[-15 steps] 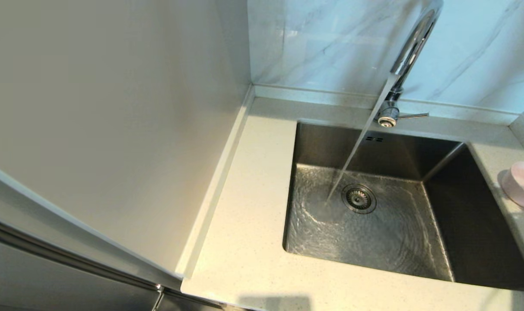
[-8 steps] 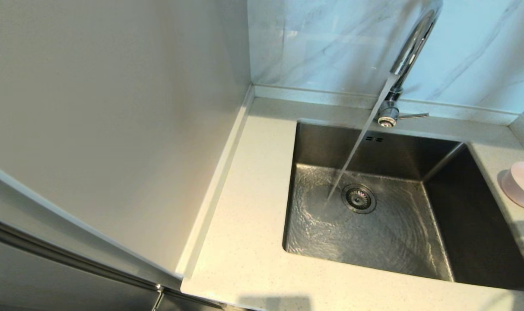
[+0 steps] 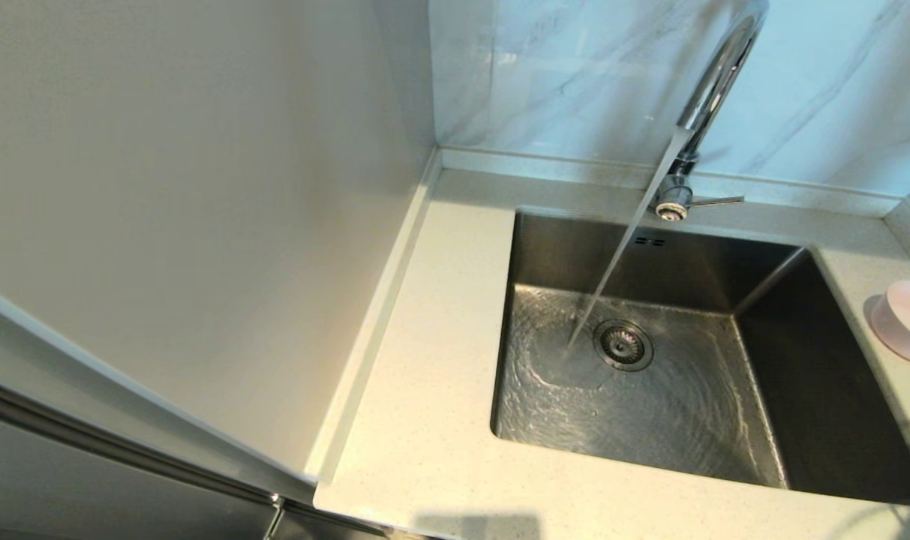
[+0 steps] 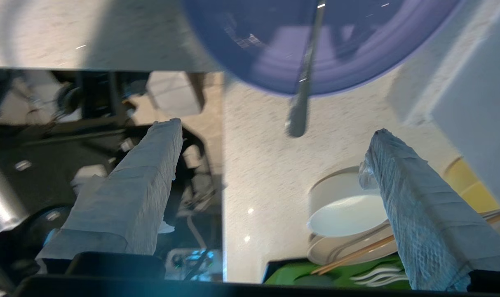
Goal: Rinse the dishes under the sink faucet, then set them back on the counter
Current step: Pick up the spoon
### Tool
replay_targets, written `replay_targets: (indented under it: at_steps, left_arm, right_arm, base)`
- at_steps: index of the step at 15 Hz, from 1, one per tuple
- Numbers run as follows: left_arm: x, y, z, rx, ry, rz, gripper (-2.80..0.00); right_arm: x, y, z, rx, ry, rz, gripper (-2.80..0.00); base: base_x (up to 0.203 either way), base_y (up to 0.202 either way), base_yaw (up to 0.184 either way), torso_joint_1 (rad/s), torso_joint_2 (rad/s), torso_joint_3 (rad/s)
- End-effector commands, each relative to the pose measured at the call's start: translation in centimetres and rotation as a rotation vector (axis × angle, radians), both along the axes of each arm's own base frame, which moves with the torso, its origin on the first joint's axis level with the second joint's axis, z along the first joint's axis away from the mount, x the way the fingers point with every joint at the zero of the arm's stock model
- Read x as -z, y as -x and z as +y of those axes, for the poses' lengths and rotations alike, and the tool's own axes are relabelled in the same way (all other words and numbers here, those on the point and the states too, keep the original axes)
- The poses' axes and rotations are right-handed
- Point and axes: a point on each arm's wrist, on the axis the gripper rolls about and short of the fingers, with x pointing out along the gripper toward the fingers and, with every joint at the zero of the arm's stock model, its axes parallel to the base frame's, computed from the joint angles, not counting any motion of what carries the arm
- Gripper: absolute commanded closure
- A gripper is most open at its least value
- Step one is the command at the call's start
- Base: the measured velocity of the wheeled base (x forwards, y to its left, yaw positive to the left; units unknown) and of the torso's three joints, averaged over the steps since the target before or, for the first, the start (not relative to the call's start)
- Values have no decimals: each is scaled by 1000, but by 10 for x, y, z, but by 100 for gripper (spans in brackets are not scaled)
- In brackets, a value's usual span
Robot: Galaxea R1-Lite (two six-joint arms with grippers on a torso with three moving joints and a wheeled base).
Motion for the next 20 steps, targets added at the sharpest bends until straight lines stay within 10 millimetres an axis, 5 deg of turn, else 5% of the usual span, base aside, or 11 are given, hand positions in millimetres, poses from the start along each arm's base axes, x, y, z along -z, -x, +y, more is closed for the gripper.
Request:
replay_targets:
  at_steps: [1,12,20]
  left_arm:
    - [0,0,0,-1,0,0,0]
    - [0,0,0,-1,0,0,0]
    - [0,0,0,-1,0,0,0]
  right_arm:
    - [15,7,-4,8,78,-28,-280]
    - [56,24,9,-92,105,-52,-280]
    - [66,8,3,-72,103,-78,-280]
  base:
    - [0,0,0,0,0,0]
    - [0,0,0,0,0,0]
    - [0,0,0,0,0,0]
